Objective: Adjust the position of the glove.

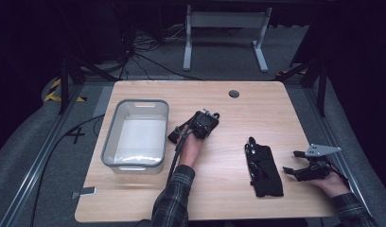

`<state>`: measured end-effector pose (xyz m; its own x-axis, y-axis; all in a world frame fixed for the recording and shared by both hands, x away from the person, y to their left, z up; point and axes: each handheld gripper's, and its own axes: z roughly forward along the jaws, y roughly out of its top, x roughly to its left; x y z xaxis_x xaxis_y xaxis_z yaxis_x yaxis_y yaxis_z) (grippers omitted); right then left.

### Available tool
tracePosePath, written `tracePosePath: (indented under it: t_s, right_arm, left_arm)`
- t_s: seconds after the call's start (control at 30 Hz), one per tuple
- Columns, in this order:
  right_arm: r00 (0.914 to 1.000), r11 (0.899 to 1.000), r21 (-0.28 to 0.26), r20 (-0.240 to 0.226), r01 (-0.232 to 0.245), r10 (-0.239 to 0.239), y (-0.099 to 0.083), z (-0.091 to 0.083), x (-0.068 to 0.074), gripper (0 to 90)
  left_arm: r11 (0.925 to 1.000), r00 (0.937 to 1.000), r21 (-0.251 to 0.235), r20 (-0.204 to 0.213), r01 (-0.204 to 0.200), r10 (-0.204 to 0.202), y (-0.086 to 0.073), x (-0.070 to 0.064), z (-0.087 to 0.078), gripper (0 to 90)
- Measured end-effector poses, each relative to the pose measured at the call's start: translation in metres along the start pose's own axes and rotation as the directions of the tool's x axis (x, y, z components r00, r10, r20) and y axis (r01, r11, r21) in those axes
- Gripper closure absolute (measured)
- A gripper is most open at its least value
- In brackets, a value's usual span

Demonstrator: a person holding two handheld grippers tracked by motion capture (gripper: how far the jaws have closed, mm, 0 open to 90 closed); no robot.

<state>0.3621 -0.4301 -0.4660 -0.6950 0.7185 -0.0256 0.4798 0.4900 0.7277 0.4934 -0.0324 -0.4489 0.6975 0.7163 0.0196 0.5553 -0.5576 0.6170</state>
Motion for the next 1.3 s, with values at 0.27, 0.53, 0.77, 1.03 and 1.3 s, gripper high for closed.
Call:
tracePosePath:
  t_s: [0.27, 0.53, 0.77, 1.03, 1.3]
  right_arm:
    - [1.0000, 1.000, 0.000, 0.000, 0.000, 0.000, 0.000, 0.000, 0.000, 12.6]
    - [1.0000, 1.000, 0.000, 0.000, -0.001, 0.001, 0.000, 0.000, 0.000, 12.6]
    - [1.0000, 1.000, 0.000, 0.001, -0.001, 0.001, 0.000, 0.000, 0.000, 12.6]
    - [1.0000, 1.000, -0.001, 0.000, -0.001, 0.001, 0.000, 0.000, 0.000, 12.6]
    - [1.0000, 1.000, 0.000, 0.000, 0.000, 0.000, 0.000, 0.000, 0.000, 12.6]
  left_arm:
    - [0.9998, 0.9971, -0.019, 0.077, 0.006, -0.005, -0.008, -0.018, -0.004, 89.9]
    - [0.9997, 0.9879, -0.023, 0.155, -0.002, 0.005, -0.014, -0.041, -0.008, 89.9]
    - [0.9995, 0.9835, -0.027, 0.180, -0.018, 0.022, -0.017, -0.060, -0.011, 89.9]
    - [0.9987, 0.9828, -0.042, 0.181, -0.028, 0.035, -0.015, -0.066, -0.016, 89.6]
    - [0.9981, 0.9927, -0.056, 0.116, -0.026, 0.033, -0.029, -0.051, -0.045, 89.5]
